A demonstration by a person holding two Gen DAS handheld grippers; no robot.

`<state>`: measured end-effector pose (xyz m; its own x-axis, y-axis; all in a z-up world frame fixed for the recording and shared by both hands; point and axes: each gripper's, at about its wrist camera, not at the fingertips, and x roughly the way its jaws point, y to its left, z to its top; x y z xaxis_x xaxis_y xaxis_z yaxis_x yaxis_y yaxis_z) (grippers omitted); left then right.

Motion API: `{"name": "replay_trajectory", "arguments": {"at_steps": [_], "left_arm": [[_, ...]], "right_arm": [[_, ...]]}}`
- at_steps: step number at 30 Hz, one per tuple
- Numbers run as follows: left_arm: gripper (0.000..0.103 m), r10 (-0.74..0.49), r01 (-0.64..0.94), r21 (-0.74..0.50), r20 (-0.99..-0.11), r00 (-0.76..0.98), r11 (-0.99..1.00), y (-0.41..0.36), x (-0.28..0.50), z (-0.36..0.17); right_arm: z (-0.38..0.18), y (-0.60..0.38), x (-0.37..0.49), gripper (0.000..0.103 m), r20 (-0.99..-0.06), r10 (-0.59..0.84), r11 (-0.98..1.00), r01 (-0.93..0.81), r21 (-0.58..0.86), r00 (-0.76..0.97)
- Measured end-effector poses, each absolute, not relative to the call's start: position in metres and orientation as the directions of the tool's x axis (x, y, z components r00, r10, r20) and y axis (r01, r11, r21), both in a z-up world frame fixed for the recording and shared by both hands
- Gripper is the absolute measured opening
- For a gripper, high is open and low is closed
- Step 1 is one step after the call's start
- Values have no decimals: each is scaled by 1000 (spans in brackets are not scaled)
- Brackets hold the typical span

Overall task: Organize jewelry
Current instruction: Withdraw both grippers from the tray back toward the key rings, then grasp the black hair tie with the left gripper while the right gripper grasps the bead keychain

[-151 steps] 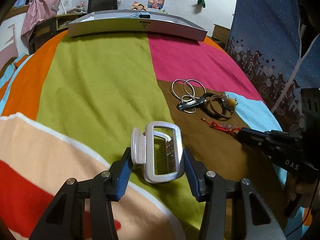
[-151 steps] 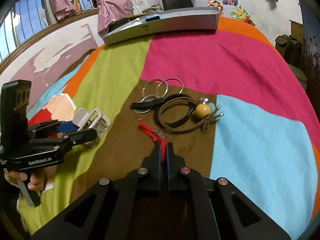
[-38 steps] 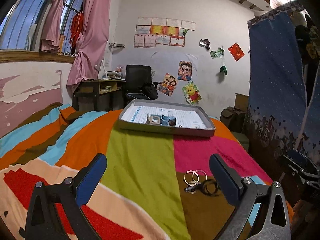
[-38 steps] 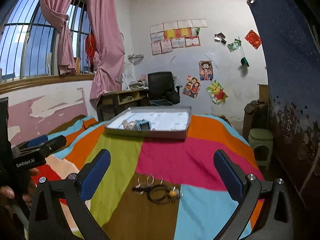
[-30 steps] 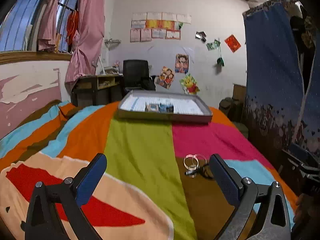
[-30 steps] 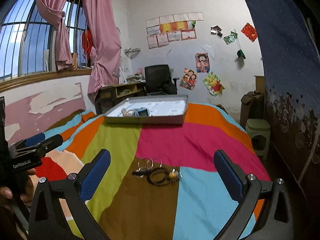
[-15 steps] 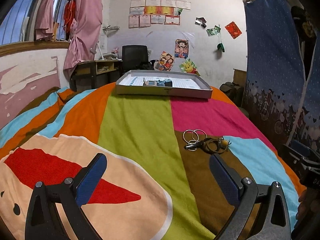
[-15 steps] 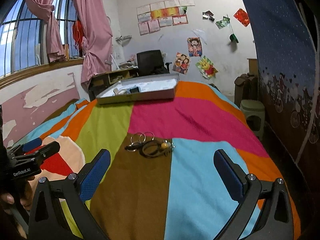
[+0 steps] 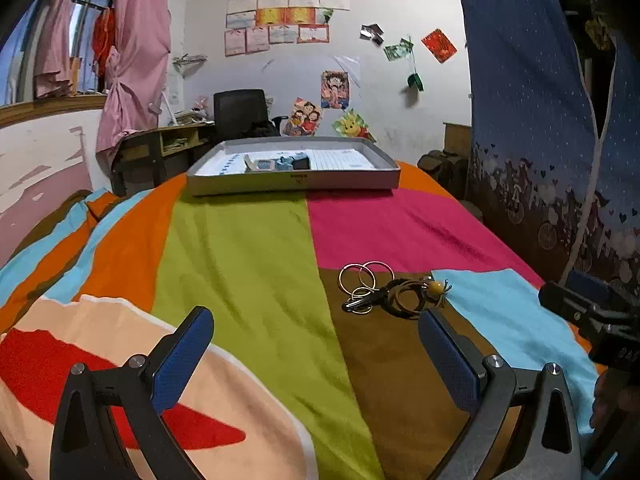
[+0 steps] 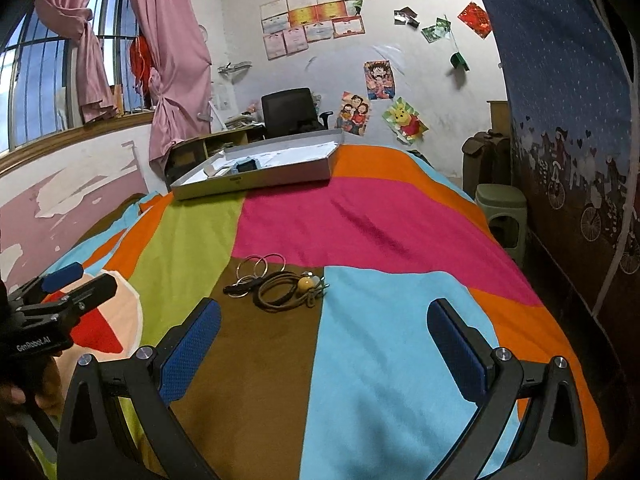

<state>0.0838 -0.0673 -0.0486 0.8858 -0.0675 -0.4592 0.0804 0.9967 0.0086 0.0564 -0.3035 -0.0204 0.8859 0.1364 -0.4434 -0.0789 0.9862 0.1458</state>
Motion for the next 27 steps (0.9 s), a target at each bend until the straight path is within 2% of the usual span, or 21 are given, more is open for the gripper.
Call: {"name": "replay_trajectory", "arguments": {"at_steps": [7,14,16,18,21,27], "left_arm": [[103,-126,160,17,-535,835,987,-75,122,-64],[100,-165,217,23,-570,805,976,-83,151,-78],[92,-182,224,-1,-584,791,975,-83,160,-81],[87,-199,229,-25,-592,781,973,-82,169,-85],[76,-229,243,-60,-603,764,968,-81,182,-91],[58,-301,308,-102,-626,719,946,-84,202,-101]], "right_arm": [[-21,-309,81,102,-471,148,986,-92,139,870],[-27,-314,111,101,-497,164,985,-112,135,852],[-32,-316,119,95,-511,182,981,-118,154,840],[-37,-317,130,80,-534,190,979,-116,169,824],[-46,-315,142,68,-560,195,977,-109,182,806],[-59,-296,161,54,-588,234,971,-157,179,774]]}}
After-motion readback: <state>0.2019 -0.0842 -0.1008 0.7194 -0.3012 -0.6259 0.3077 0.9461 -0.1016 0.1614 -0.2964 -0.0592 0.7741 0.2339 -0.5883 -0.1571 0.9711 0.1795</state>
